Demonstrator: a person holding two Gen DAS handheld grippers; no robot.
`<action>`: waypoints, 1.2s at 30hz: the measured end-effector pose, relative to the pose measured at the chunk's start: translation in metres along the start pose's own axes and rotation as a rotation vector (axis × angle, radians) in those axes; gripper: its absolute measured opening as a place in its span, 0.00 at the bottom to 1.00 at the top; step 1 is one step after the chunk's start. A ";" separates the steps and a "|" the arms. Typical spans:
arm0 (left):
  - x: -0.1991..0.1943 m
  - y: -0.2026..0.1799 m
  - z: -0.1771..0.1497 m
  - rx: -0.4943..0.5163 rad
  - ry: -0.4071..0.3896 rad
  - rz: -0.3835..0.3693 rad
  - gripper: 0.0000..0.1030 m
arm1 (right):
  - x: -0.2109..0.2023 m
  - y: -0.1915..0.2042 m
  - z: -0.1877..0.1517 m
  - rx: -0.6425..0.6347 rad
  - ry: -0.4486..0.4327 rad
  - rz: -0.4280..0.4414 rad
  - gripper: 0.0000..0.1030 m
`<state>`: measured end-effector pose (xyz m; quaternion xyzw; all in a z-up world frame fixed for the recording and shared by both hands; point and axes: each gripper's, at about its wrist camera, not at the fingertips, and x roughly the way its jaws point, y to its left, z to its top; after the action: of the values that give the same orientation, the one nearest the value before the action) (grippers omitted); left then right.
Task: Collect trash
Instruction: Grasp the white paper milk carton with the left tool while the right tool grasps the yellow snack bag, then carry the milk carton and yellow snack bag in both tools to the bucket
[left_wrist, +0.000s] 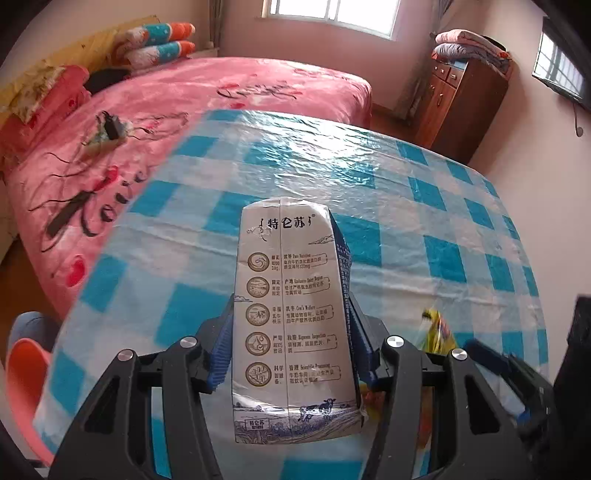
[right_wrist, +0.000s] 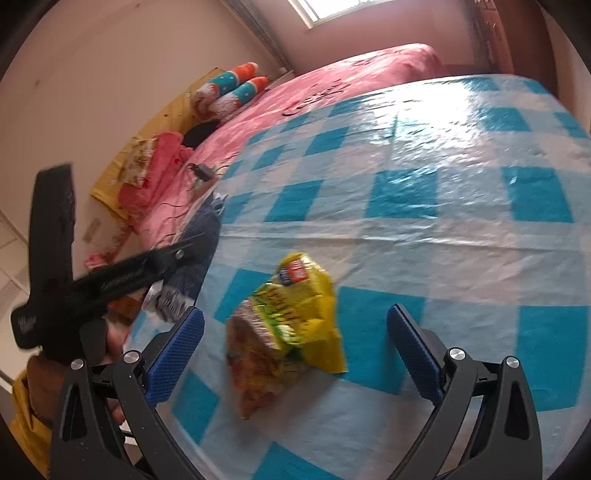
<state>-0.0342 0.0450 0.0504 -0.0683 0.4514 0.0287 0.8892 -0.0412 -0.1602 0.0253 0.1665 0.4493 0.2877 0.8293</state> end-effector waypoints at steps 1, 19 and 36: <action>-0.004 0.002 -0.003 0.000 -0.004 0.002 0.54 | 0.001 0.002 0.000 -0.009 0.001 -0.010 0.95; -0.050 0.028 -0.054 0.076 -0.032 -0.048 0.54 | 0.025 0.038 -0.005 -0.163 0.005 -0.164 0.67; -0.055 0.088 -0.081 0.027 -0.045 -0.135 0.54 | 0.031 0.046 -0.003 -0.190 -0.017 -0.186 0.56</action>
<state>-0.1410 0.1203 0.0392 -0.0860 0.4259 -0.0357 0.9000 -0.0450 -0.1048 0.0282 0.0472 0.4262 0.2495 0.8683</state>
